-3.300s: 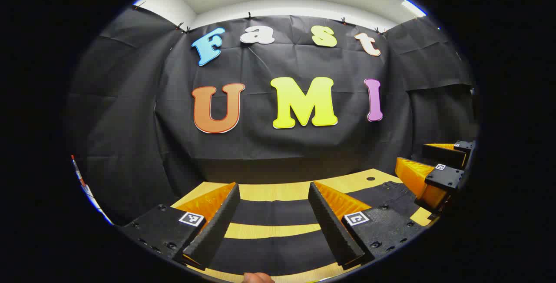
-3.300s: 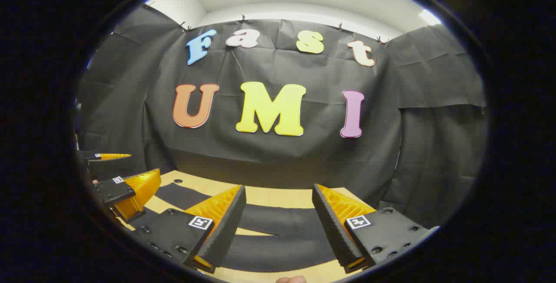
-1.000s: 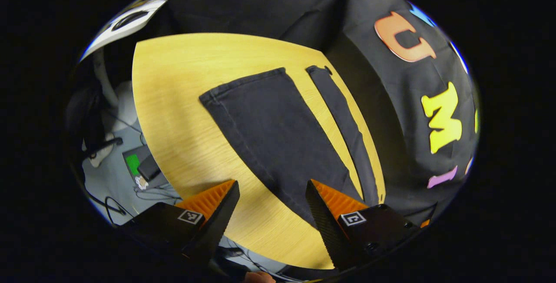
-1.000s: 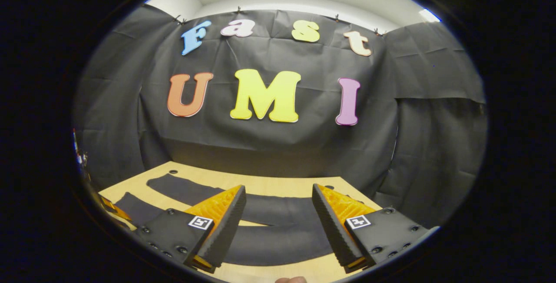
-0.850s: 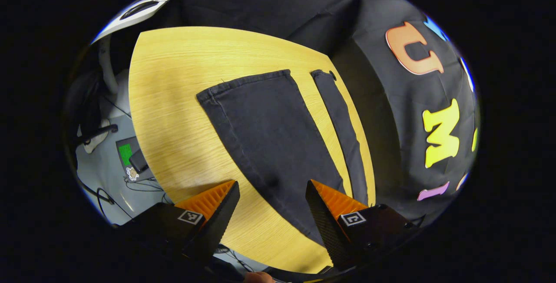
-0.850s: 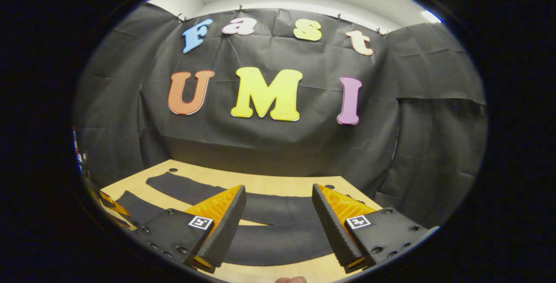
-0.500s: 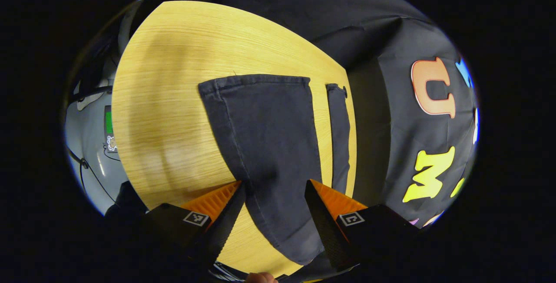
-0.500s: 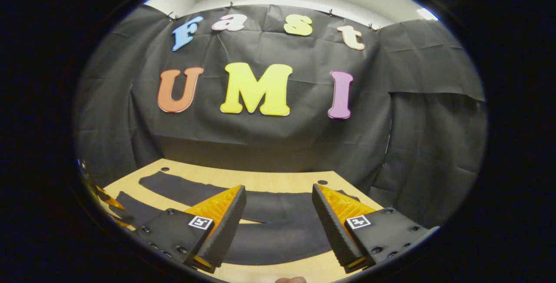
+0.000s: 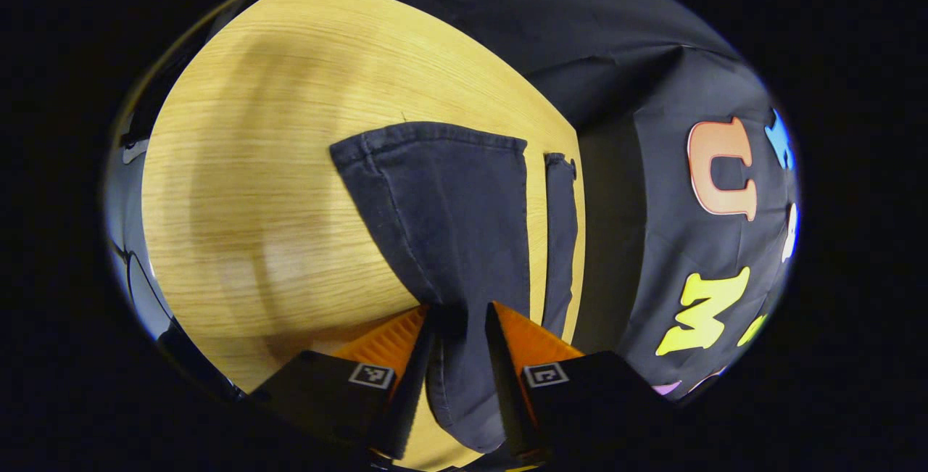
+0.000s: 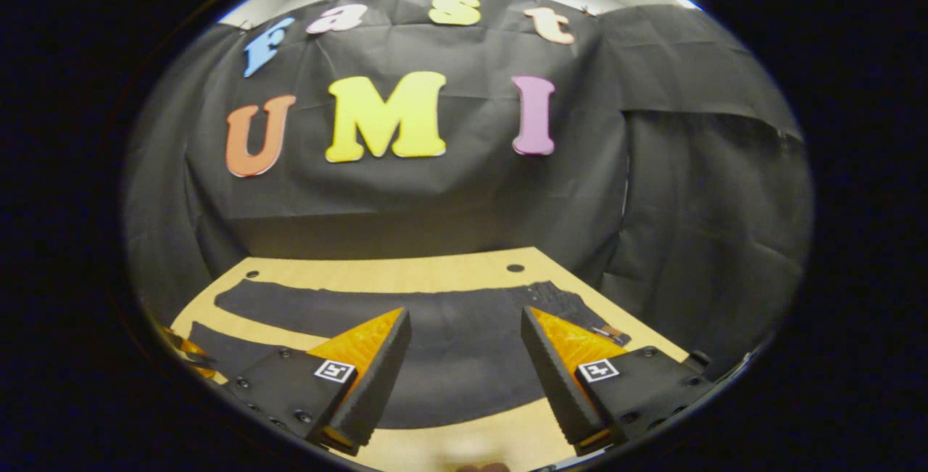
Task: Grasp the waist and the cuffs of the jeans and fold them to make the two legs overlap; first hold the waist and fold one-third of the jeans toward the cuffs, then hold the cuffs and fold the remaining one-third in the same direction to finish folding.
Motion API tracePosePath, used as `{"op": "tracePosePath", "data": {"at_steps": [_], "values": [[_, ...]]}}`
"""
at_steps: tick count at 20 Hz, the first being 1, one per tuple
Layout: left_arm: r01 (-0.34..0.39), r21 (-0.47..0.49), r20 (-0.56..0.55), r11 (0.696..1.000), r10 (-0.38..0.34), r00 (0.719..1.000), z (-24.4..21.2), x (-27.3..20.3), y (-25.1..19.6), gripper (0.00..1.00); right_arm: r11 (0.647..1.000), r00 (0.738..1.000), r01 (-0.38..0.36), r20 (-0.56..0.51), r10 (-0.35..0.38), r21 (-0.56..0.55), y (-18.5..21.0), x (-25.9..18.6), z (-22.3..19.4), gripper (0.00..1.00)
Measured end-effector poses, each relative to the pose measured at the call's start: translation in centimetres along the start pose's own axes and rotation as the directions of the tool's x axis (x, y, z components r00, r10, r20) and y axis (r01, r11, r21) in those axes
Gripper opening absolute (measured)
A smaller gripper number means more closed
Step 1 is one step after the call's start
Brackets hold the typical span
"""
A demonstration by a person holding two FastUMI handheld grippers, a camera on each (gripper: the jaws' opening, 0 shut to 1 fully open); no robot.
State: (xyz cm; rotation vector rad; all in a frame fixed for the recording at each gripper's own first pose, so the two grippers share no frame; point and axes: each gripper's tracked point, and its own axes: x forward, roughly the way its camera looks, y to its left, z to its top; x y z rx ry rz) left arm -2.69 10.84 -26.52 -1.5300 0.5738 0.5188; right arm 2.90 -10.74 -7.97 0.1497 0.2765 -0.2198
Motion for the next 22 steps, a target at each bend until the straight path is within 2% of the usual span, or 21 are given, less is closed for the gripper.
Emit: {"op": "tracePosePath", "data": {"at_steps": [2,3,4,6,7,8,10,11,12,14,16,22], "values": [[0.004,-0.028,0.008,1.000,-0.003,1.000,0.4,0.1,0.3,0.22,0.996,0.999,0.045,-0.035,-0.042,0.077,-3.2,1.1,-0.1,0.95],[0.010,-0.027,0.011,1.000,-0.010,1.000,0.2,0.1,0.2,0.20,0.991,0.996,0.075,-0.054,-0.069,0.112,-5.0,1.6,-0.2,0.95],[0.007,-0.017,0.013,1.000,-0.006,1.000,0.2,0.0,0.3,0.12,0.984,0.994,0.094,-0.075,-0.084,0.149,-6.7,2.3,-0.6,0.95],[0.004,-0.028,0.013,1.000,-0.003,1.000,0.3,0.1,0.3,0.08,0.957,0.984,0.133,-0.153,-0.095,0.260,-9.7,3.8,-1.6,0.94],[0.004,-0.054,0.014,0.999,-0.003,1.000,0.4,0.0,0.1,0.08,0.929,0.972,0.165,-0.216,-0.096,0.332,-11.3,4.8,-2.8,0.98],[0.004,-0.074,0.017,0.997,-0.002,1.000,0.5,-0.1,0.0,0.07,0.892,0.955,0.190,-0.289,-0.070,0.411,-12.3,5.5,-4.2,0.95],[-0.002,-0.077,0.026,0.997,0.004,1.000,0.3,-0.1,0.0,0.06,0.787,0.913,0.278,-0.405,-0.040,0.551,-15.3,7.2,-6.7,0.93],[-0.012,-0.076,0.036,0.997,0.014,0.999,0.2,0.0,0.0,0.06,0.709,0.885,0.357,-0.464,-0.047,0.609,-18.2,8.5,-8.4,0.98],[-0.017,-0.085,0.046,0.996,0.021,0.999,0.4,0.0,-0.1,0.06,0.678,0.871,0.389,-0.489,-0.050,0.623,-19.6,8.9,-9.3,0.97],[-0.015,-0.102,0.061,0.995,0.021,0.998,0.4,-0.2,-0.2,0.06,0.653,0.849,0.416,-0.527,-0.031,0.632,-21.0,9.8,-10.8,0.97],[-0.014,-0.112,0.068,0.994,0.022,0.997,0.5,-0.1,-0.2,0.06,0.654,0.840,0.414,-0.542,-0.007,0.633,-21.1,10.5,-11.3,0.97],[-0.034,-0.139,0.077,0.990,0.045,0.996,0.4,-0.2,-0.5,0.06,0.629,0.809,0.417,-0.583,0.073,0.657,-19.1,12.6,-13.7,0.97]]}}
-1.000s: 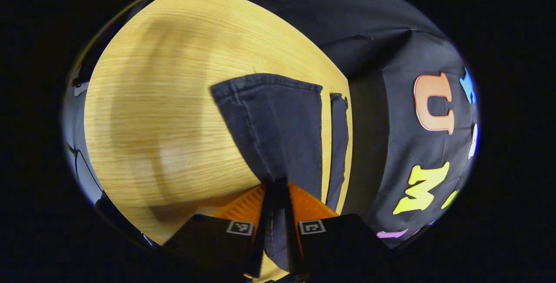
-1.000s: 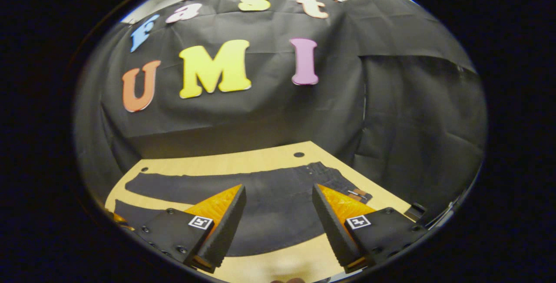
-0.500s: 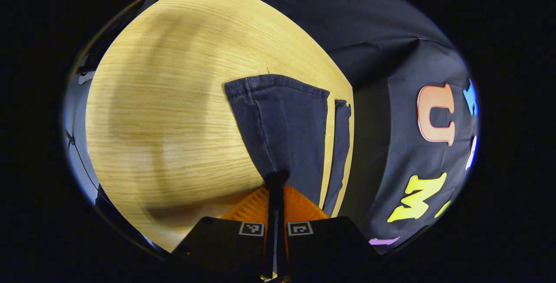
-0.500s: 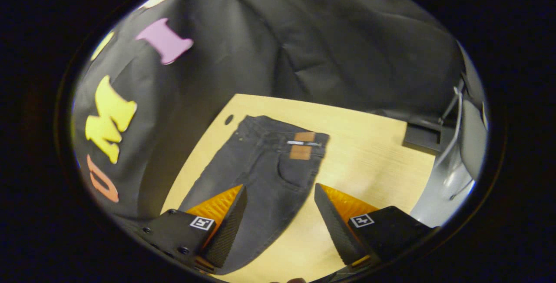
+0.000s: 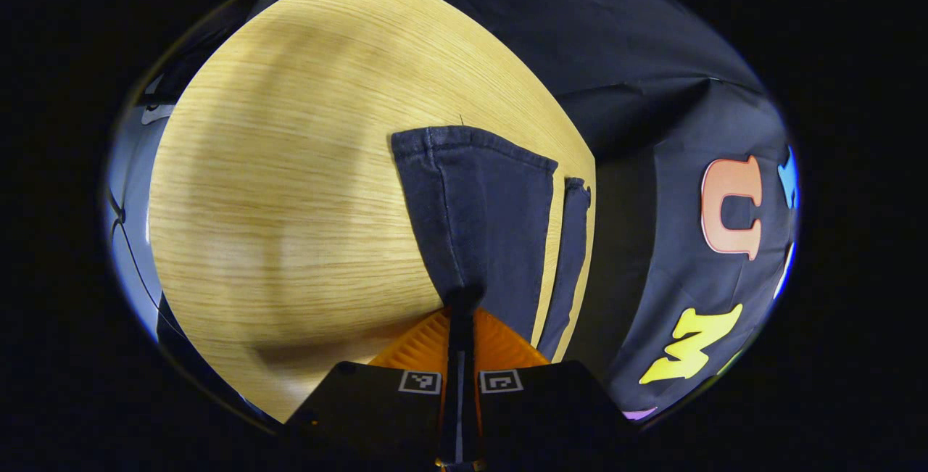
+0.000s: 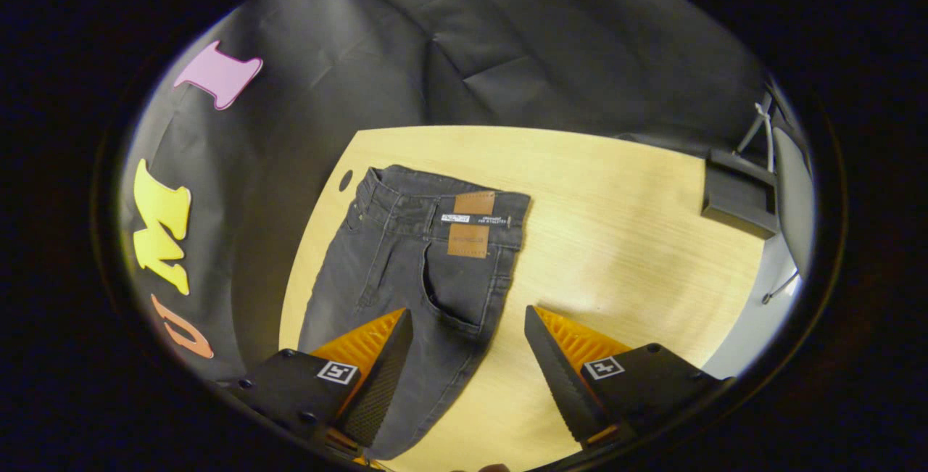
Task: Grasp the waist and the cuffs of the jeans and fold them to make the two legs overlap; first hold the waist and fold one-third of the jeans toward the cuffs, then hold the cuffs and fold the remaining one-third in the same direction to finish folding.
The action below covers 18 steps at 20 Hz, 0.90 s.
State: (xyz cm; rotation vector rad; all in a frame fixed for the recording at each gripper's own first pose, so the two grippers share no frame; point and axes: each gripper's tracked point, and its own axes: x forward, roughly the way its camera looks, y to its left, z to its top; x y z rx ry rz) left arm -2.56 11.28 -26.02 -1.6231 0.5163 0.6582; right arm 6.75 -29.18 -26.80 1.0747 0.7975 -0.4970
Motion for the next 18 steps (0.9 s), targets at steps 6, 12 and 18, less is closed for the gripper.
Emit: {"op": "tracePosePath", "data": {"at_steps": [6,12,18], "values": [[-0.008,0.003,-0.005,1.000,0.008,1.000,-0.1,0.1,-0.1,0.06,1.000,0.999,-0.024,-0.021,0.024,0.004,1.0,1.5,-0.2,0.90],[-0.008,0.005,-0.012,1.000,0.008,1.000,0.0,-0.1,-0.1,0.06,0.998,0.999,-0.045,0.007,0.045,0.046,1.1,2.9,0.2,0.69],[-0.014,-0.006,-0.011,1.000,0.014,1.000,-0.1,0.2,-0.3,0.06,0.993,0.998,-0.068,0.013,0.067,0.099,-0.4,3.8,0.7,0.12]]}}
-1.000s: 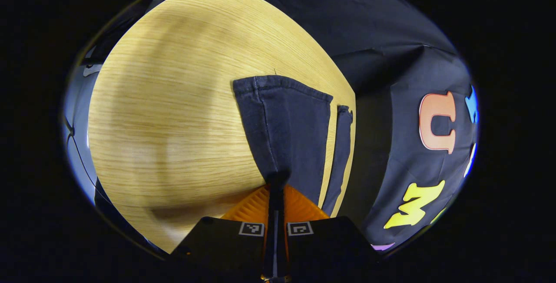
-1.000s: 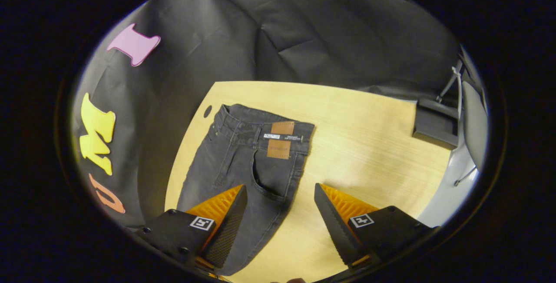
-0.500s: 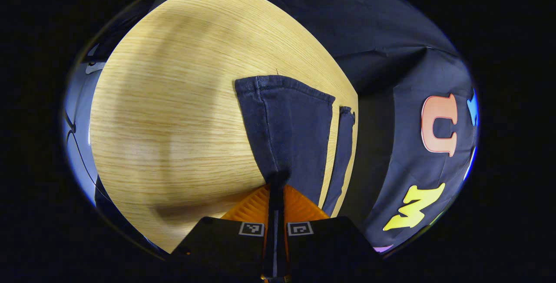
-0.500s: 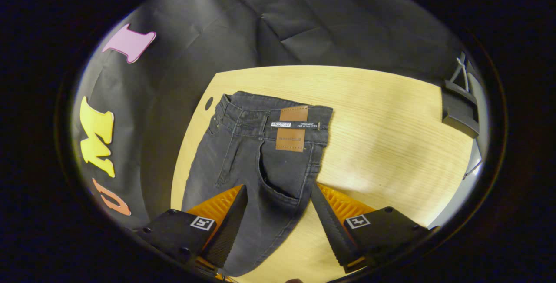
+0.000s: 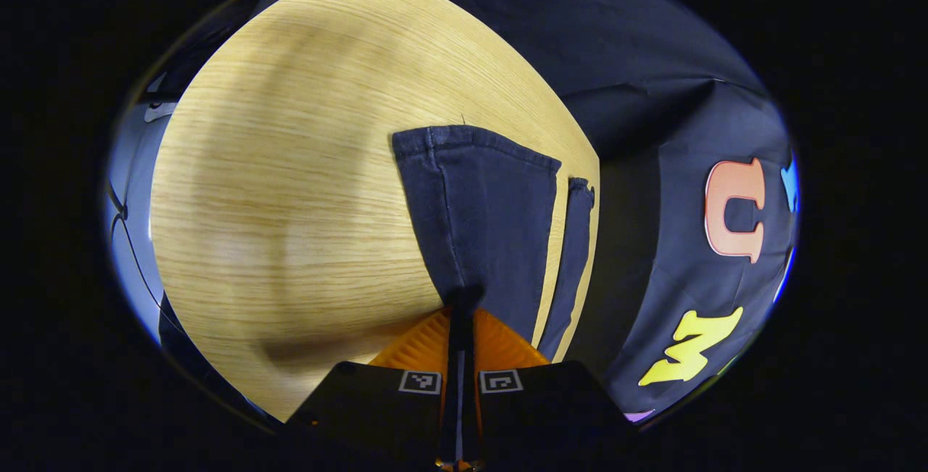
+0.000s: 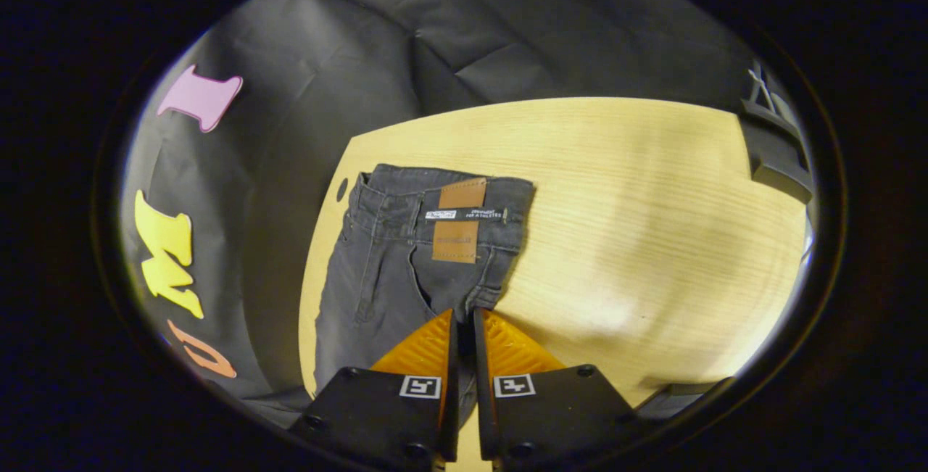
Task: Grasp the waist and the cuffs of the jeans and fold them to make the two legs overlap; first hold the waist and fold one-third of the jeans toward the cuffs, then hold the cuffs and fold the remaining one-third in the same direction to finish folding.
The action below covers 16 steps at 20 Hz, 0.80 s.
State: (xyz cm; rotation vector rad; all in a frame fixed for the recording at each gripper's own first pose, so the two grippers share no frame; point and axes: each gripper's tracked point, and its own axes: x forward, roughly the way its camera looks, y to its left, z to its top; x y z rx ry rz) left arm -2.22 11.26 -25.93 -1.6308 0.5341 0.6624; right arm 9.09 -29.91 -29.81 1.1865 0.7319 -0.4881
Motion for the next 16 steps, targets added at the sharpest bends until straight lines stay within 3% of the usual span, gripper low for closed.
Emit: {"op": "tracePosePath", "data": {"at_steps": [1,4,8,12,16], "values": [[-0.001,-0.003,0.000,1.000,0.001,1.000,0.0,0.0,0.0,0.06,1.000,1.000,0.007,0.003,-0.007,-0.010,0.2,-0.1,-0.3,0.00],[-0.011,-0.001,-0.002,1.000,0.011,1.000,-0.1,0.1,-0.3,0.06,0.999,1.000,0.018,-0.005,-0.018,-0.030,0.5,-0.4,-0.3,0.01],[-0.022,-0.009,-0.009,1.000,0.022,1.000,0.1,0.0,-1.0,0.05,1.000,1.000,-0.021,-0.004,0.020,-0.017,1.6,-1.7,0.2,0.01],[0.046,-0.002,-0.015,0.999,-0.046,0.999,-0.2,-0.4,-4.4,0.05,0.996,0.996,-0.087,0.003,0.087,-0.021,5.4,-2.9,1.0,0.01],[0.142,-0.002,-0.024,0.990,-0.142,0.990,-0.1,-0.6,-10.5,0.05,0.983,0.984,-0.178,0.015,0.179,-0.053,10.4,-4.0,2.3,0.01]]}}
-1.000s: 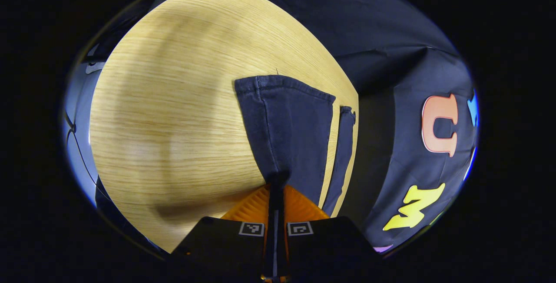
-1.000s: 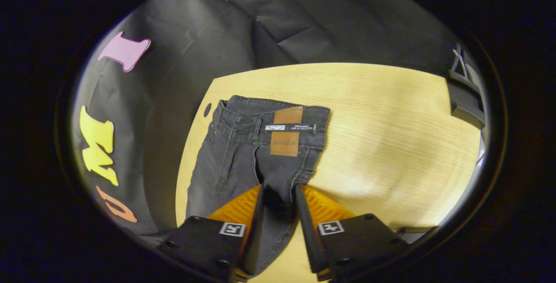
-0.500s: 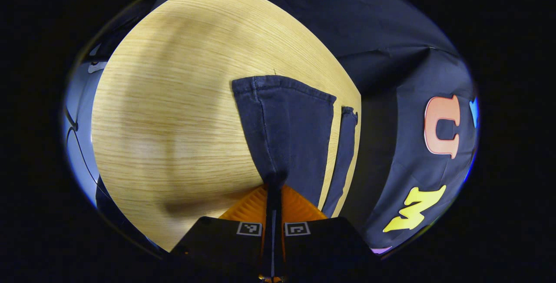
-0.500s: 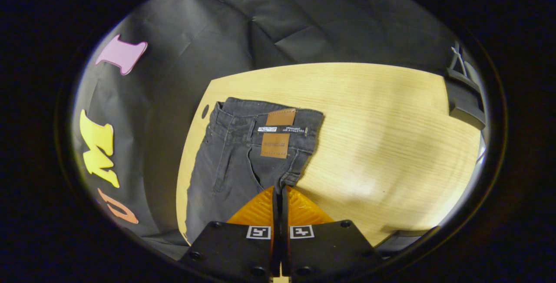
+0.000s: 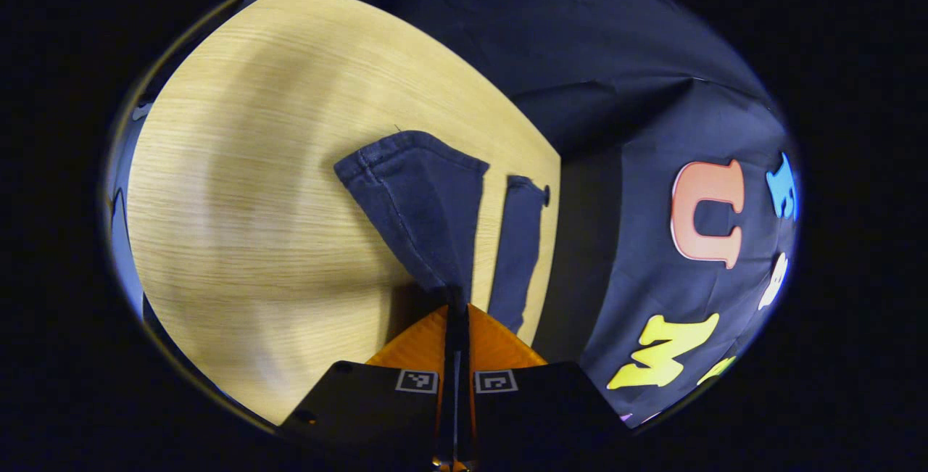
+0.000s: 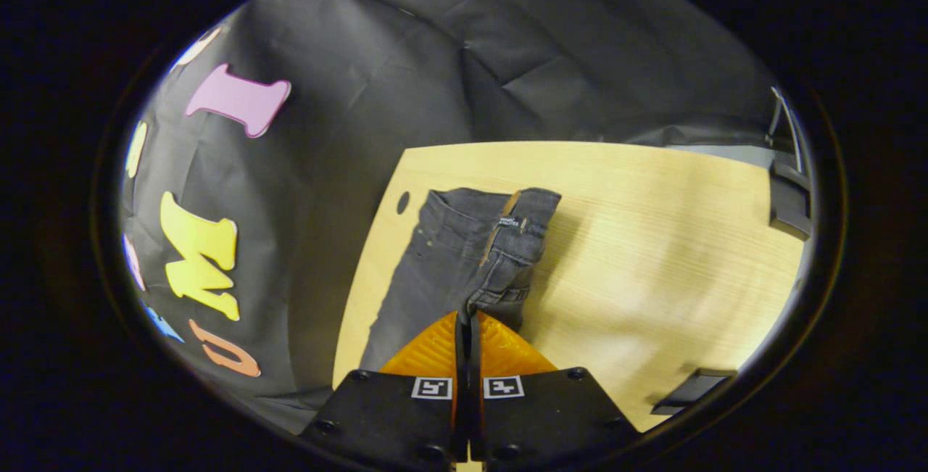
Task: Grasp the waist and the cuffs of the jeans and fold them to make the two legs overlap; first hold the waist and fold one-third of the jeans toward the cuffs, then hold the cuffs and fold the remaining one-third in the same direction to finish folding.
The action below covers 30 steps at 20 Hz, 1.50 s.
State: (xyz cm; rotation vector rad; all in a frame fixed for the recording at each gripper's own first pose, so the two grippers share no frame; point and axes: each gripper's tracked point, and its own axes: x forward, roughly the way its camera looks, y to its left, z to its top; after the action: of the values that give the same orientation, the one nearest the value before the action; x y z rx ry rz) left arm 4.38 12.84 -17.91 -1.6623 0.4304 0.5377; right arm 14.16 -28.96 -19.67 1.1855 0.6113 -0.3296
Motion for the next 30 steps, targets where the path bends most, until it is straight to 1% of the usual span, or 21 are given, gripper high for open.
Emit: {"op": "tracePosePath", "data": {"at_steps": [1,2,4,8,11,16,19,21,23,27,30], "values": [[0.018,0.008,-0.002,1.000,-0.018,1.000,0.2,0.1,-1.3,0.05,1.000,1.000,-0.025,0.005,0.025,-0.008,1.4,0.0,0.4,0.00],[0.038,0.018,-0.009,0.999,-0.038,0.999,0.1,0.7,-3.0,0.05,0.998,0.998,-0.057,0.008,0.057,-0.017,3.0,0.3,0.9,0.01],[0.056,0.031,-0.015,0.998,-0.056,0.998,0.1,1.7,-5.3,0.05,0.995,0.995,-0.094,0.012,0.095,-0.032,5.1,0.8,1.6,0.01],[0.061,0.065,-0.020,0.996,-0.060,0.998,0.2,4.1,-8.5,0.05,0.988,0.989,-0.144,0.008,0.145,-0.057,8.4,2.4,2.6,0.01],[0.060,0.100,-0.018,0.993,-0.058,0.998,-0.1,6.7,-10.9,0.05,0.982,0.986,-0.167,-0.001,0.168,-0.088,10.8,4.8,3.4,0.01],[0.046,0.208,0.003,0.977,-0.047,0.999,-0.4,12.1,-13.9,0.05,0.971,0.984,-0.179,-0.008,0.180,-0.159,13.6,9.1,4.4,0.01],[0.013,0.298,0.019,0.955,-0.019,1.000,-0.5,15.6,-14.8,0.05,0.963,0.982,-0.186,-0.004,0.189,-0.196,15.0,12.0,4.8,0.01],[-0.001,0.326,0.028,0.945,-0.008,1.000,-0.5,17.7,-15.3,0.05,0.959,0.981,-0.189,0.002,0.194,-0.211,15.3,14.0,5.3,0.01],[-0.029,0.370,0.042,0.928,0.015,0.999,-0.4,19.7,-15.1,0.05,0.959,0.983,-0.180,0.001,0.185,-0.217,15.5,15.7,5.3,0.01],[-0.064,0.414,0.054,0.908,0.045,0.998,-0.6,22.5,-14.9,0.05,0.963,0.987,-0.155,-0.007,0.158,-0.222,14.9,19.4,5.0,0.00],[-0.093,0.437,0.064,0.894,0.072,0.995,-0.5,24.7,-13.7,0.05,0.965,0.991,-0.133,-0.014,0.134,-0.225,14.2,22.0,4.9,0.00]]}}
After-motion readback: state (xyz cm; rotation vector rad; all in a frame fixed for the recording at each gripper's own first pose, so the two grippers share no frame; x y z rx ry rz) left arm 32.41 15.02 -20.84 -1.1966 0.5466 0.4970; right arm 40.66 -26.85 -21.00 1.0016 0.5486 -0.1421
